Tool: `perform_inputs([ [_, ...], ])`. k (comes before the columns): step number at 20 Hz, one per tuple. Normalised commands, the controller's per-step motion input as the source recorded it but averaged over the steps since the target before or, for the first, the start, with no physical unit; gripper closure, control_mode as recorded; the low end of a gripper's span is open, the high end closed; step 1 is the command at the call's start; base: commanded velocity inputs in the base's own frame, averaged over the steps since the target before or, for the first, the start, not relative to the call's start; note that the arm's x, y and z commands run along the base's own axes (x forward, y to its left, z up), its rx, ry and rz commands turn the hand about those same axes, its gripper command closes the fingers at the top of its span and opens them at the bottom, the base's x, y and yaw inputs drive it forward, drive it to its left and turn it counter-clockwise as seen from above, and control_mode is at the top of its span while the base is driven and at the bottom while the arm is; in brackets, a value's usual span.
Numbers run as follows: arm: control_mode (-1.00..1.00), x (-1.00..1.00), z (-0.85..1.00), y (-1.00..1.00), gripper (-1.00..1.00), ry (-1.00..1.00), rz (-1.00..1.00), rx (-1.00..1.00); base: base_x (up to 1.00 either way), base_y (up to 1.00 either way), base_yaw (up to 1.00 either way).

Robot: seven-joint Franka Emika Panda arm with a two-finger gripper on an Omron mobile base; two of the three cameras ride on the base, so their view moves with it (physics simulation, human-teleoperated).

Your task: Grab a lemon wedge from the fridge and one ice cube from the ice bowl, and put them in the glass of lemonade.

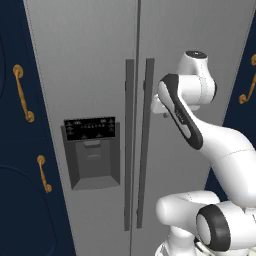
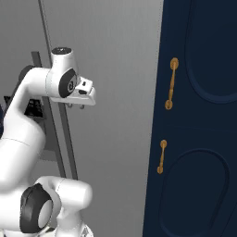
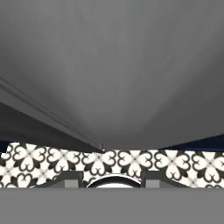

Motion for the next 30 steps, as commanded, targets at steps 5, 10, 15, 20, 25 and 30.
perform_inputs([
  [5, -1.00, -0.44, -0.17, 0.00, -1.00, 0.03, 0.00, 0.00, 0.00, 0.00, 0.00],
  [10, -1.00, -0.59, -0.39, 0.00, -1.00, 0.04, 0.00, 0.00, 0.00, 0.00, 0.00],
  [15, -1.00, -0.20, -0.09, 0.00, -1.00, 0.01, -0.01, 0.00, 0.00, 0.00, 0.00],
  [20, -1.00, -0.60, -0.41, 0.25, -1.00, 0.02, 0.29, 0.00, 0.00, 0.00, 0.00],
  [25, -1.00, -0.40, -0.19, 0.06, -1.00, -0.02, 0.22, 0.00, 0.00, 0.00, 0.00],
  [30, -1.00, 0.26, 0.00, -0.08, -1.00, -0.08, -0.05, 0.00, 0.00, 0.00, 0.00],
])
